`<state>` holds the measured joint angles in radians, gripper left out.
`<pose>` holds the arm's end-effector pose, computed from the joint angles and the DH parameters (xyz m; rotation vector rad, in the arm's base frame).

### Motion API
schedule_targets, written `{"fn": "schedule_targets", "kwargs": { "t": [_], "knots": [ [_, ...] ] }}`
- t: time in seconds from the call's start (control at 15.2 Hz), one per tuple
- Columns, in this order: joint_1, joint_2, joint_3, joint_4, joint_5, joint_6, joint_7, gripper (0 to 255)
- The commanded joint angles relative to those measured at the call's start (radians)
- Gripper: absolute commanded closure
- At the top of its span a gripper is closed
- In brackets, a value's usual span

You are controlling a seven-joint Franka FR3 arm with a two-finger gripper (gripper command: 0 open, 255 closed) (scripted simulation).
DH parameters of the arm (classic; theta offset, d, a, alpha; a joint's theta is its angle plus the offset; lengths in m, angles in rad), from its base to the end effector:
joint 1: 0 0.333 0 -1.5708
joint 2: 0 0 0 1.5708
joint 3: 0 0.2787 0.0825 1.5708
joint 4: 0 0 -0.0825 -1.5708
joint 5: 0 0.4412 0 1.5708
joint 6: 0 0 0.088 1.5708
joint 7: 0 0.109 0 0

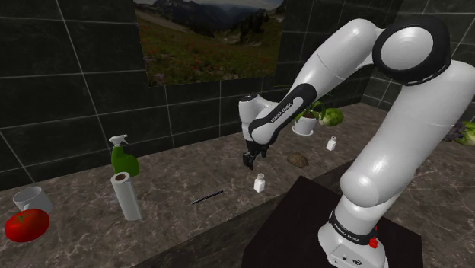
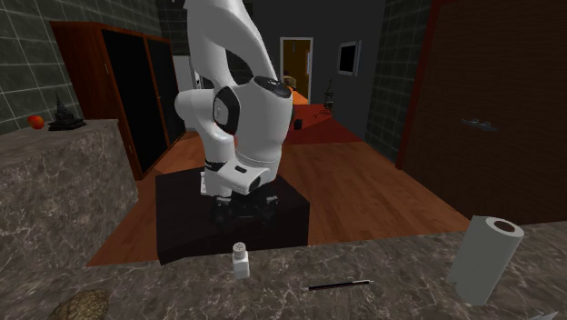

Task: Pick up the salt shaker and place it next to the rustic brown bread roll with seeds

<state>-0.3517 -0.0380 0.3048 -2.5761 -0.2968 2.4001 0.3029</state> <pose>0.4617 -0.0261 0.1776 2.9200 -0.1712 -0.1670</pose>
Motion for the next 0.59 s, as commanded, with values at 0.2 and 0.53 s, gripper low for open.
{"fn": "schedule_targets", "kwargs": {
  "t": [0.2, 0.53],
  "knots": [
    [-0.003, 0.188, -0.021, 0.007, -0.166, 0.147, 0.148, 0],
    [0.003, 0.260, -0.057, 0.011, -0.249, 0.205, 0.206, 0]
  ]
}}
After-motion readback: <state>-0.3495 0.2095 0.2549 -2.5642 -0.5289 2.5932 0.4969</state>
